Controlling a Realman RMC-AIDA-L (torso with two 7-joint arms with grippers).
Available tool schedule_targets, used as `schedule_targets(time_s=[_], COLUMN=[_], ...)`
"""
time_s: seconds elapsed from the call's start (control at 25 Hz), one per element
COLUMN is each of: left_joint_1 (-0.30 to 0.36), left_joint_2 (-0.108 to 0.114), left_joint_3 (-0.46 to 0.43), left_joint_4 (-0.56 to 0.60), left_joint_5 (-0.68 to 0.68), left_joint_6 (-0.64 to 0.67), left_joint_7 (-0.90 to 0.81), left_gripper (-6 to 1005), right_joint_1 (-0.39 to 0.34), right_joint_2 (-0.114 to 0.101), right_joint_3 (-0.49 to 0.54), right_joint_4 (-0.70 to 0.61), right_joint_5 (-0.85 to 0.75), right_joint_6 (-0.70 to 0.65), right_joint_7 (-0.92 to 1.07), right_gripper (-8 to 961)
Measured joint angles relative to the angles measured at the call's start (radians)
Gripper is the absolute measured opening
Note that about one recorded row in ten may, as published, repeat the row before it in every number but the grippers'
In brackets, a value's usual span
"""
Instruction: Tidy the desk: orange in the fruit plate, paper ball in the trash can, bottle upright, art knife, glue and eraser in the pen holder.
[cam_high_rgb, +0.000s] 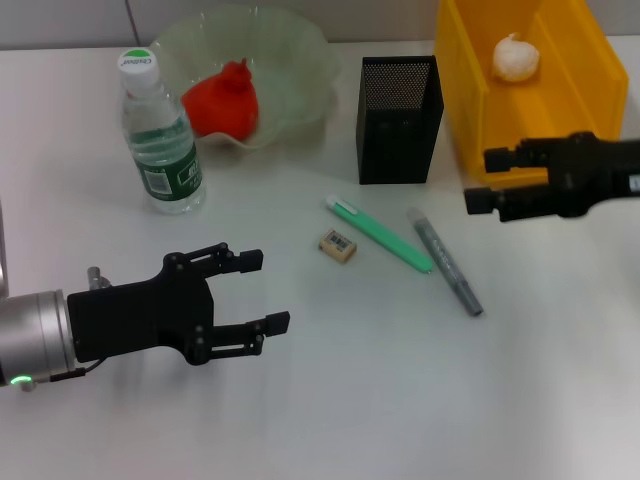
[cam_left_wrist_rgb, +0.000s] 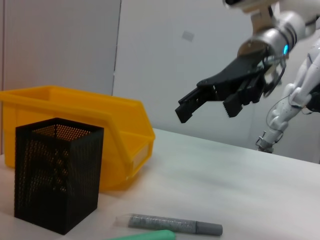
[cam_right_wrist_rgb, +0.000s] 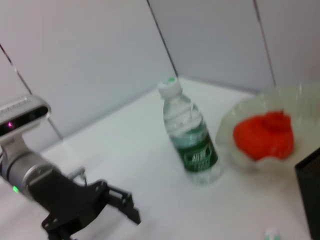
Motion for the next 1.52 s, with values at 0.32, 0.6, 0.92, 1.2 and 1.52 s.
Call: schedule_targets(time_s=[0.32,0.6,0.92,1.2,1.52], left_joint_1=[0.003,0.003,0.0,-0.003,0.0], left_joint_2=[-0.001,-0.003,-0.005,-0.004,-0.004], left_joint_3=[-0.001,-0.001,0.001,0.002,-0.001], left_joint_4=[0.0,0.0,-0.008,-0.012,-0.012], left_joint_5=[-0.001,-0.001,-0.001,-0.001,-0.001], left_joint_6=[-0.017,-0.025,-0.036,-0.046,-0.048], left_joint_7=[0.001,0.001,0.001,0.001,0.001], left_gripper=[815,815,815,815,815], right_joint_1=[0.198,0.359,0.454,0.506,0.52], right_joint_2=[-0.013,0.021,0.043,0.05,0.058], right_joint_3=[-0.136,-0.207,-0.326,-0.43,-0.503], right_joint_4=[-0.128,-0.069,0.05,0.179,0.307], right_joint_5=[-0.228,-0.426,-0.515,-0.517,-0.471], right_joint_6=[-0.036,0.018,0.154,0.29,0.462], right_joint_7=[0.337,0.424,0.486,0.526,0.537], right_gripper=[835,835,834,834,835])
